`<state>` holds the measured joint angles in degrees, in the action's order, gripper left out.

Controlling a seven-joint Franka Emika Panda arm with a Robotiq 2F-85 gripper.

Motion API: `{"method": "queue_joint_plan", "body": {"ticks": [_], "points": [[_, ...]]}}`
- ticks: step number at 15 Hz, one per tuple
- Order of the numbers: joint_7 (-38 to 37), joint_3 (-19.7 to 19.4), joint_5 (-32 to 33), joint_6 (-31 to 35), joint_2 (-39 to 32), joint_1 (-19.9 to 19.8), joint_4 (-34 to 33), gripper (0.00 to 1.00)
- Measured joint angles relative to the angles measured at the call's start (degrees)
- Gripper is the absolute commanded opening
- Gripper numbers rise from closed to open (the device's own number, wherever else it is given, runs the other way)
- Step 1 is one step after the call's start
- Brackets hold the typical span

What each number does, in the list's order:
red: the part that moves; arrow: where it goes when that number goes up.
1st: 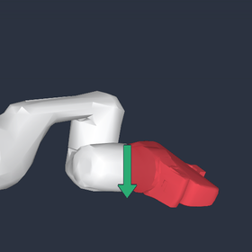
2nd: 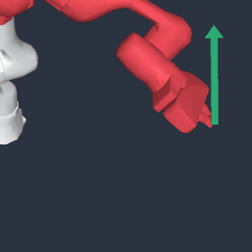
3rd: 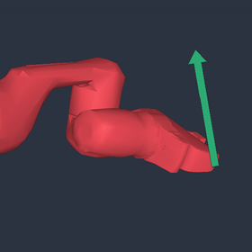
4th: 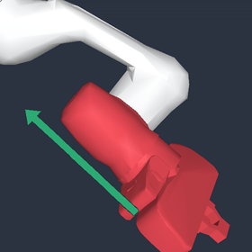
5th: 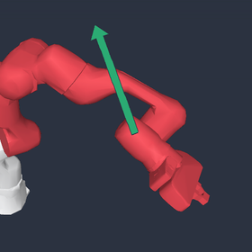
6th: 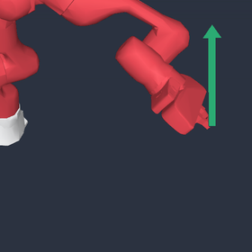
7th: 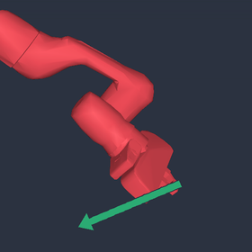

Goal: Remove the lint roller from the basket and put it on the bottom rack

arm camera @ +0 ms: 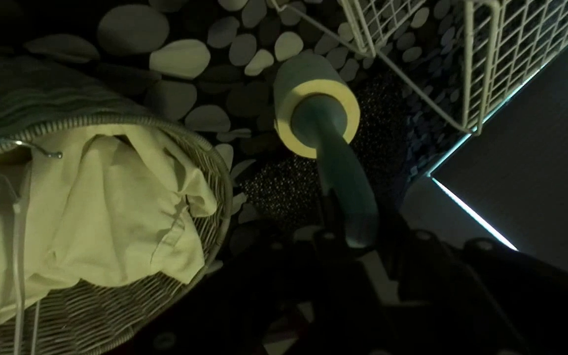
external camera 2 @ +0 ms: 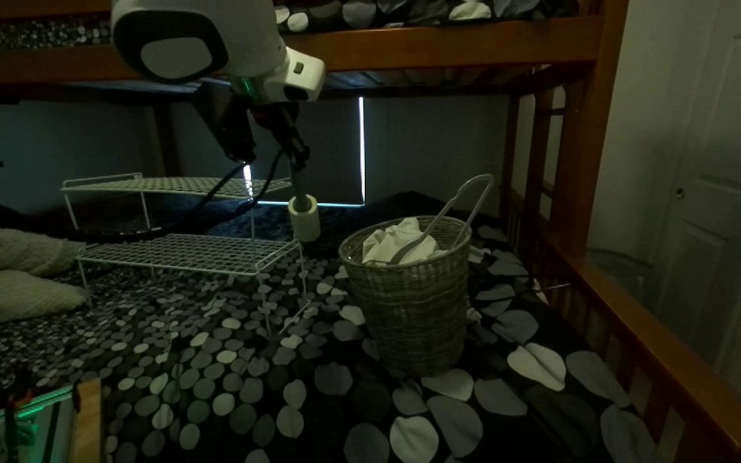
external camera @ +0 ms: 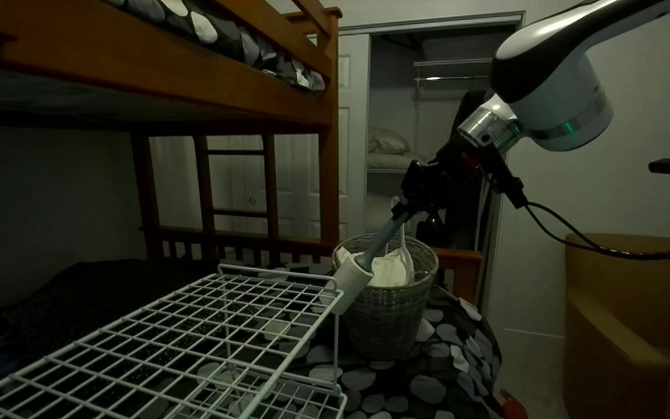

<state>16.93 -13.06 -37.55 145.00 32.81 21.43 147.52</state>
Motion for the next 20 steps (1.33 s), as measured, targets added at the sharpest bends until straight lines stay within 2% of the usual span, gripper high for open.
{"method": "queue_joint_plan", "body": {"ticks": [1, 2, 4, 5, 6, 8, 11, 14, 15, 17, 18, 20], "points": [[2.0, -0.7, -1.6, -1.7, -0.4, 0.1, 0.0, 0.05], [3.5, -1.2, -2.7, -2.9, -1.2, -0.1, -0.1, 0.21], [3.3, 0.5, -1.5, -0.9, -4.1, -3.5, 0.0, 0.21], [3.3, 1.4, -1.4, 0.0, -5.6, -4.9, -0.1, 0.05], [3.3, 2.1, -1.3, 0.4, -6.8, -5.7, -0.2, 0.05], [7.4, 1.4, -7.4, -0.2, -7.7, -4.6, -1.4, 0.05], [16.1, -1.5, -18.0, -7.2, -9.5, -4.0, -6.9, 0.05], [22.4, -5.0, -25.3, -19.0, -13.4, -4.9, -12.7, 0.05], [22.9, -6.4, -25.8, -23.7, -15.1, -5.2, -14.3, 0.21], [23.1, -4.3, -25.8, -25.3, -16.9, -8.5, -15.2, 0.21], [23.1, -2.8, -25.8, -25.3, -17.0, -9.8, -15.2, 0.05], [23.1, -0.6, -25.9, -25.2, -17.0, -11.3, -15.3, 0.05]]}}
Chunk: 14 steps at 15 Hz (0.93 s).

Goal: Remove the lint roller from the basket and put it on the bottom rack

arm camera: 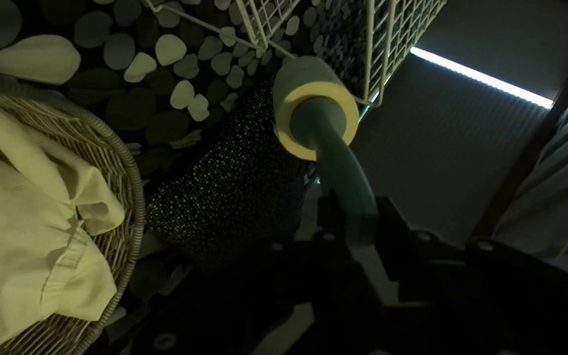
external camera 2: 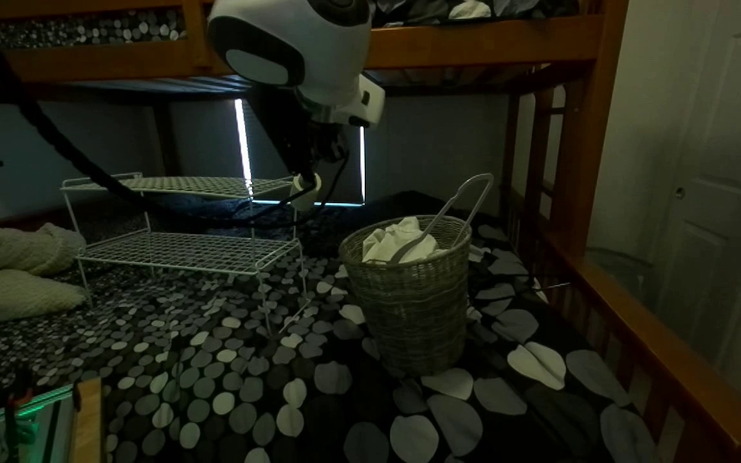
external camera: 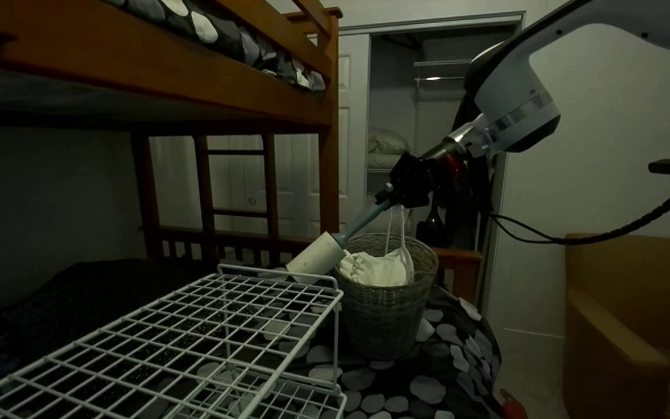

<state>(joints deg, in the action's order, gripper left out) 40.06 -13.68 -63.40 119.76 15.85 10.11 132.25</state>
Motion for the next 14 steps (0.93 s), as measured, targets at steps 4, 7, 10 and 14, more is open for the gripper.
{"method": "queue_joint_plan", "body": {"ticks": [4, 7, 10, 14], "points": [[-1.2, 4.0, 2.1, -3.2, -3.2, -4.5, -1.7, 0.05], [-1.2, 5.1, 1.9, -8.1, -7.8, -6.0, -4.5, 0.05], [-0.4, 5.7, -0.1, -15.5, -13.4, -7.0, -9.0, 0.05], [-0.5, 7.7, 0.9, -19.6, -21.3, -8.1, -15.7, 0.05]]}}
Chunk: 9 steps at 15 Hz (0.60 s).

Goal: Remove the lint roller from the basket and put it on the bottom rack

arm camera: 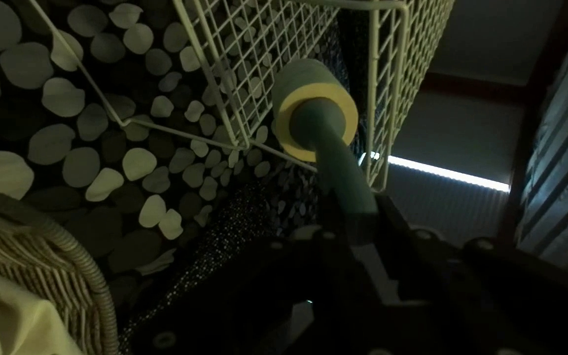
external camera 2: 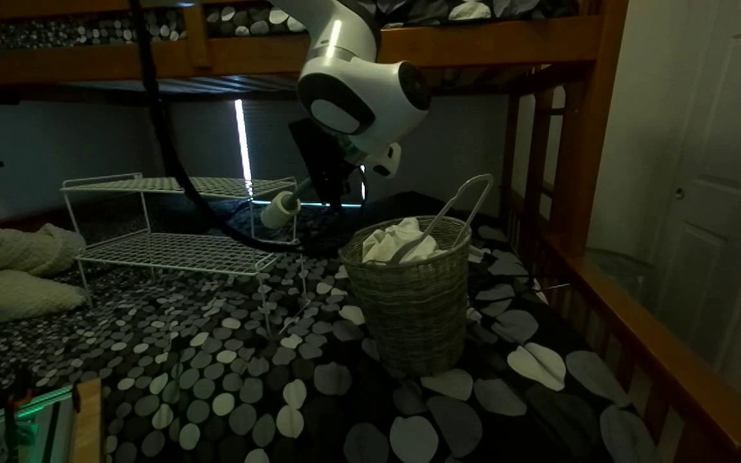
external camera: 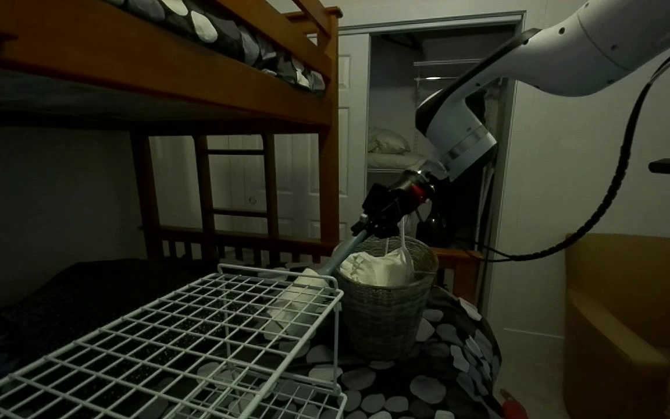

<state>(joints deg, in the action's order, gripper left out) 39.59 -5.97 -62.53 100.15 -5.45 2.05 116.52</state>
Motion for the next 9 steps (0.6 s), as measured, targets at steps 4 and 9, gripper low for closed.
{"method": "queue_joint_plan", "body": {"ticks": [4, 9], "points": [[-1.3, 2.5, 5.7, 0.1, -5.4, 0.0, -5.8, 0.05], [-2.4, 6.8, 8.9, -2.9, -10.0, 0.2, -11.7, 0.05]]}}
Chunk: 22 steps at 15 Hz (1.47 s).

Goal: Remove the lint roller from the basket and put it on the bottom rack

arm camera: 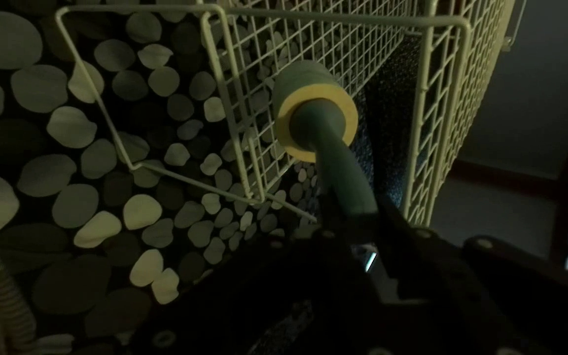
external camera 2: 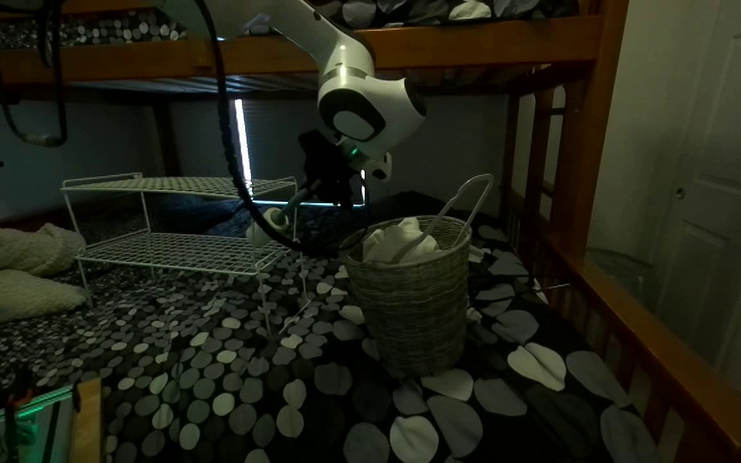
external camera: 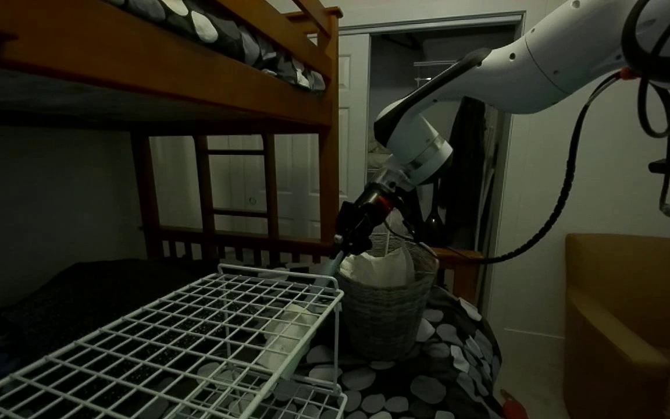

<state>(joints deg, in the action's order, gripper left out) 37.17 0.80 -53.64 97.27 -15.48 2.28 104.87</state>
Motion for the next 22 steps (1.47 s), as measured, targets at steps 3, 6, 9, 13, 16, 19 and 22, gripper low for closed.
{"method": "queue_joint_plan", "body": {"ticks": [3, 6, 9, 13, 16, 19, 22], "points": [[-0.1, 1.2, -0.3, -4.9, -2.7, -0.3, -2.9, 0.05], [-0.4, 1.7, 0.0, -7.7, -4.8, -0.2, -4.5, 0.05], [-0.9, 2.5, 0.2, -7.7, -6.1, 0.0, -5.2, 0.05], [-1.5, 3.8, 2.4, -6.9, -6.9, 1.4, -5.9, 0.05], [-1.8, 5.0, 4.7, -6.2, -7.6, 2.8, -6.1, 0.05], [-2.0, 6.7, 4.9, -6.4, -9.1, 3.4, -7.0, 0.05], [-3.0, 7.5, 4.8, -7.2, -10.8, 3.5, -8.6, 0.05]]}}
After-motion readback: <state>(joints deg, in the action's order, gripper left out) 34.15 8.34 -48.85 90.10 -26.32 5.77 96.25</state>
